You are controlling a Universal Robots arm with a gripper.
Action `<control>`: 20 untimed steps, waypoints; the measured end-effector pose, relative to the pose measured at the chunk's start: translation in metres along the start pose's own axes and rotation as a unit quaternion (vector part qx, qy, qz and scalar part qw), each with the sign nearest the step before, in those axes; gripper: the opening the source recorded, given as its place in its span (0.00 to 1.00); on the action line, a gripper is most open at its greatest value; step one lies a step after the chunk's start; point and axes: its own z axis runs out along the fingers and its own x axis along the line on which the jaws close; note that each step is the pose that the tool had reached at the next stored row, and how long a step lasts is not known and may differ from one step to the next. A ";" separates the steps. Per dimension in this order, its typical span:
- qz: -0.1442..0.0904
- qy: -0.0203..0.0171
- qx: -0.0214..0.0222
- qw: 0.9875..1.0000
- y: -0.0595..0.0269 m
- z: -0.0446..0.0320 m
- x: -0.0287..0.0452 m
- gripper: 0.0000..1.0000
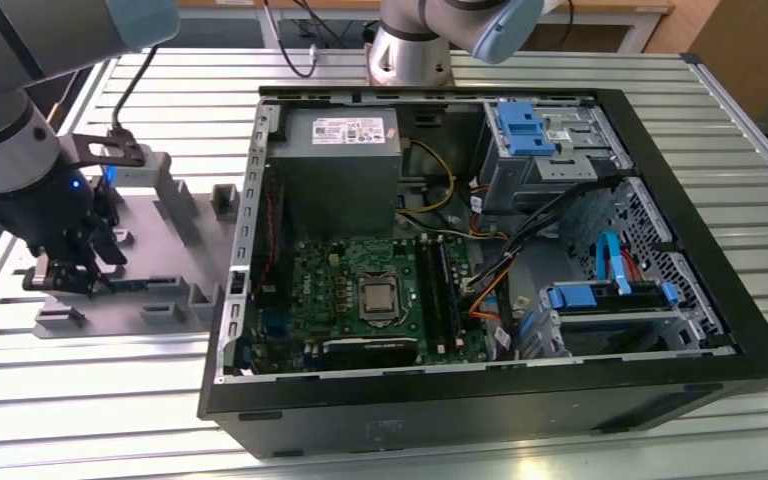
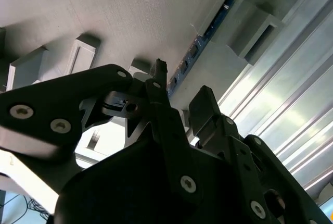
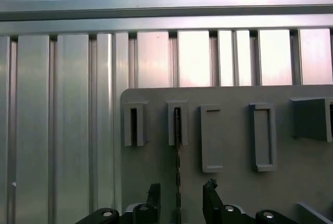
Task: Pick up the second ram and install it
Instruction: 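Pick up the second ram and move it above second insertion slot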
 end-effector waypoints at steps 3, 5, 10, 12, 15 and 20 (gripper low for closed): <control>0.000 0.000 0.000 1.000 -0.0001 0.0038 0.0004 0.45; 0.000 0.000 0.000 1.000 -0.0001 0.0061 0.0006 0.44; 0.000 0.000 0.000 1.000 0.0002 0.0110 0.0013 0.37; -0.001 0.000 0.000 1.000 0.0008 0.0126 0.0016 0.37; -0.001 0.000 0.000 1.000 0.0019 0.0152 0.0020 0.37; -0.002 -0.001 0.000 1.000 0.0032 0.0187 0.0023 0.37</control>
